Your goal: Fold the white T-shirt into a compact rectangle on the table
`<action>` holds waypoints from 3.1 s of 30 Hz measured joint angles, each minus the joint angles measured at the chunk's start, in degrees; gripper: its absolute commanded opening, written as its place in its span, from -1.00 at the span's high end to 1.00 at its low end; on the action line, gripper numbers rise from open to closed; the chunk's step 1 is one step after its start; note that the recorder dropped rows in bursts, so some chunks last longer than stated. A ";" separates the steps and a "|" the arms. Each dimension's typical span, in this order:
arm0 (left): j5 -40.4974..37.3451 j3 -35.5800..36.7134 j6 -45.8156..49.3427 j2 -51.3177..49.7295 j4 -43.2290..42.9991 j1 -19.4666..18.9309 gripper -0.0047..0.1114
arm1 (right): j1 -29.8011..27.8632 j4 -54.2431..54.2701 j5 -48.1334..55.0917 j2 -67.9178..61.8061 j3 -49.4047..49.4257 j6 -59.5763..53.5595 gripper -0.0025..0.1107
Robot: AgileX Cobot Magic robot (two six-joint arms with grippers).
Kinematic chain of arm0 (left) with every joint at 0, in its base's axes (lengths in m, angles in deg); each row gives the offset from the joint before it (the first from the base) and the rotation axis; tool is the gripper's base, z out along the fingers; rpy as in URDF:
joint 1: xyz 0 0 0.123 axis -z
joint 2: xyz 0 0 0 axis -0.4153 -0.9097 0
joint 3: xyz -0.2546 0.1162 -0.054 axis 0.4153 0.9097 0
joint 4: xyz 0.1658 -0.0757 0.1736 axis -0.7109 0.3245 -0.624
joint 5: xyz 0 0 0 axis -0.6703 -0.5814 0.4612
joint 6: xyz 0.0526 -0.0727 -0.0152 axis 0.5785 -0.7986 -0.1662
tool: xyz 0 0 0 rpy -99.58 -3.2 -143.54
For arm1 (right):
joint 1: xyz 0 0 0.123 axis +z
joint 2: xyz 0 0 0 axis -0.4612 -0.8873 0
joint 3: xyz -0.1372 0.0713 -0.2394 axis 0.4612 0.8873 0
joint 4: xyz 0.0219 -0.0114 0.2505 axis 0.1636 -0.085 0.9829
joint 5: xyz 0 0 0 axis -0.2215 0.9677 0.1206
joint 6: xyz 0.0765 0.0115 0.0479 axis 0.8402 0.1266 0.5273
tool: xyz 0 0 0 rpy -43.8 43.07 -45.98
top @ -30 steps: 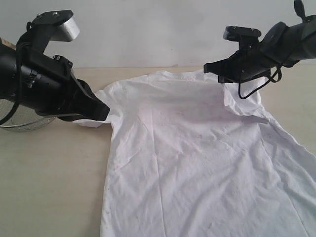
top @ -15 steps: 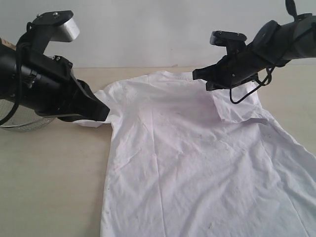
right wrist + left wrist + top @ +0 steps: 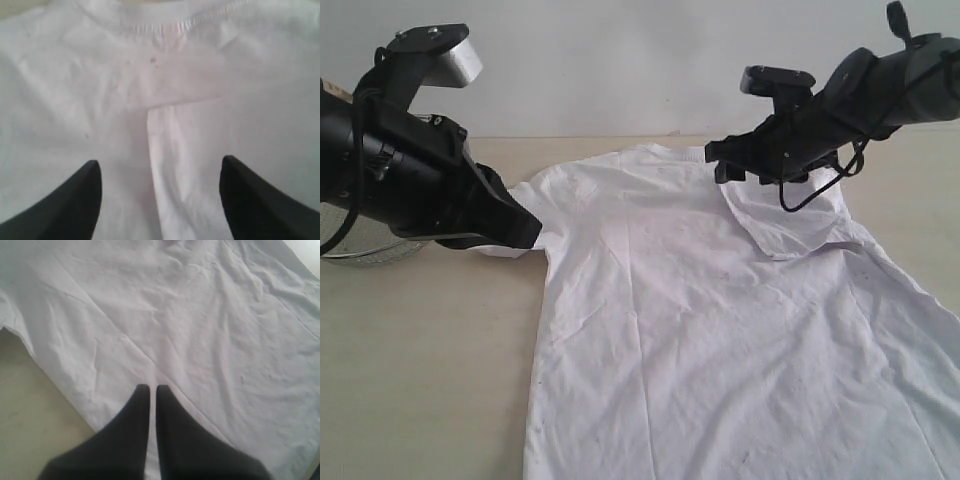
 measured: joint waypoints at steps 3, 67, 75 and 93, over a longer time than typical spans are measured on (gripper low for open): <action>0.00 0.00 0.00 0.00 0.00 0.00 0.84 | -1.60 0.00 -0.12 3.02 0.00 1.53 0.03; -0.36 0.00 0.00 0.00 0.00 0.00 0.84 | -14.20 -8.18 17.33 -13.16 -25.78 14.94 0.96; -0.47 0.00 0.00 0.00 0.00 0.00 0.84 | -14.20 -16.94 16.60 -13.16 -27.08 15.68 0.96; -0.47 0.00 0.00 0.00 0.00 0.00 0.84 | -14.20 -30.20 12.25 -13.16 -27.66 17.65 0.05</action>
